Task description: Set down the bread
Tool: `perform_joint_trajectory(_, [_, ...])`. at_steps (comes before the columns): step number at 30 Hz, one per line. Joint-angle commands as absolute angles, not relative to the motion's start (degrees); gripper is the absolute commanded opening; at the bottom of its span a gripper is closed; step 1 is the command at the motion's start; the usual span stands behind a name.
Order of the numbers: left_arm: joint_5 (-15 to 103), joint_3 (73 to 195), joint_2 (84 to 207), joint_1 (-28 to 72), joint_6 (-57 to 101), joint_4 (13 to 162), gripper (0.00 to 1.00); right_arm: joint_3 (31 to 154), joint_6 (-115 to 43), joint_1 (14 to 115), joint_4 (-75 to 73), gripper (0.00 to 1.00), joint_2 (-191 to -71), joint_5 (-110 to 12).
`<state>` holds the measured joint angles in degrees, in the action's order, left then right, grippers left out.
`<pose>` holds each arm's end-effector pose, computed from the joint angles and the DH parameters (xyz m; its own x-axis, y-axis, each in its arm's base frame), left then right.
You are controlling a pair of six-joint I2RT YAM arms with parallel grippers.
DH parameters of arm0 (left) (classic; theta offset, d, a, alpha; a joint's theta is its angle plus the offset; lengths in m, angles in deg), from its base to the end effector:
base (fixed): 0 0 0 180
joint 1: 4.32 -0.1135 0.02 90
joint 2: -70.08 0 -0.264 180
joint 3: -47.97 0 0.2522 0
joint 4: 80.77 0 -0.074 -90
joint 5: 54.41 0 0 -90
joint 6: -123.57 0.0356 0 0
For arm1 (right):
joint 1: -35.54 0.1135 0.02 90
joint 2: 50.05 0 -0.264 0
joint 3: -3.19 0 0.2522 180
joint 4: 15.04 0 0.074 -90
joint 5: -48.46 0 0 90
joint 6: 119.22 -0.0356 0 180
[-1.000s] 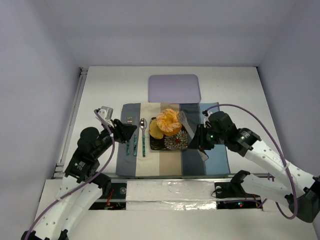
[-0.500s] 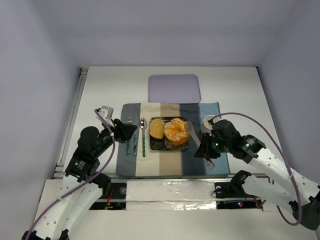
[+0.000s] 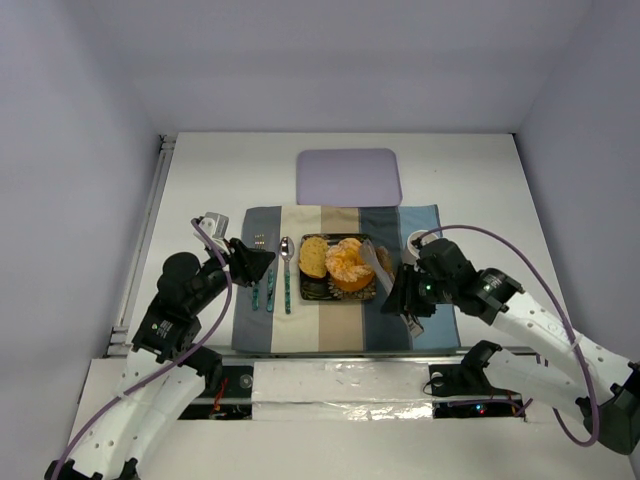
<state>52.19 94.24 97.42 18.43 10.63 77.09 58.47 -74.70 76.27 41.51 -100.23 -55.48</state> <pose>0.1178 -0.0604 0.3105 -0.2945 -0.2815 -0.9132 0.5634 0.7207 -0.4039 0.1231 0.1173 0.2538 -0.9482 0.0968 -0.3026 -0.1012 0.8108 0.5764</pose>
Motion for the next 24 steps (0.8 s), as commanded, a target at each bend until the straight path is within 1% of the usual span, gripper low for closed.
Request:
perform_joint_trajectory(1, [53.6, 94.07, 97.59, 18.01, 11.43, 80.46, 0.27, 62.11, -74.58, 77.29, 40.64, 0.5, -98.66, -52.45])
perform_joint_trajectory(5, [53.87, 94.07, 97.42, 17.48, 11.43, 80.64, 0.27, 65.81, -74.31, 77.29, 43.37, 0.51, -97.52, -49.55])
perform_joint_trajectory(11, [54.31, 94.07, 96.37, 17.48, 11.43, 80.81, 0.27, 73.09, -73.61, 77.29, 44.26, 0.44, -98.48, -43.23])
perform_joint_trajectory(12, [54.4, 94.07, 96.02, 17.48, 11.43, 80.81, 0.27, 74.07, -72.83, 77.29, 44.08, 0.43, -100.22, -39.47])
perform_joint_trajectory(15, [54.75, 93.98, 95.23, 17.48, 11.43, 80.9, 0.27, 77.93, -71.07, 76.76, 44.61, 0.39, -104.45, -33.13])
perform_joint_trajectory(18, [54.57, 93.89, 94.09, 17.48, 11.43, 80.81, 0.27, 81.18, -66.69, 69.93, 42.42, 0.38, -108.84, -30.91])
perform_joint_trajectory(19, [54.57, 93.89, 93.82, 17.48, 11.43, 80.81, 0.27, 81.72, -65.36, 63.56, 40.84, 0.38, -111.2, -31.34])
perform_joint_trajectory(22, [54.48, 93.89, 92.41, 17.48, 11.16, 80.64, 0.28, 83.91, -60.87, 54.56, 37.59, 0.36, -115.6, -30.73])
perform_joint_trajectory(23, [54.22, 93.89, 92.06, 17.48, 11.16, 80.55, 0.28, 84.44, -60.17, 49.13, 36.88, 0.35, -118.93, -31.08])
perform_joint_trajectory(24, [53.96, 93.98, 91.19, 17.48, 11.07, 80.38, 0.28, 84.97, -59.2, 46.56, 36.0, 0.35, -120.7, -31.26])
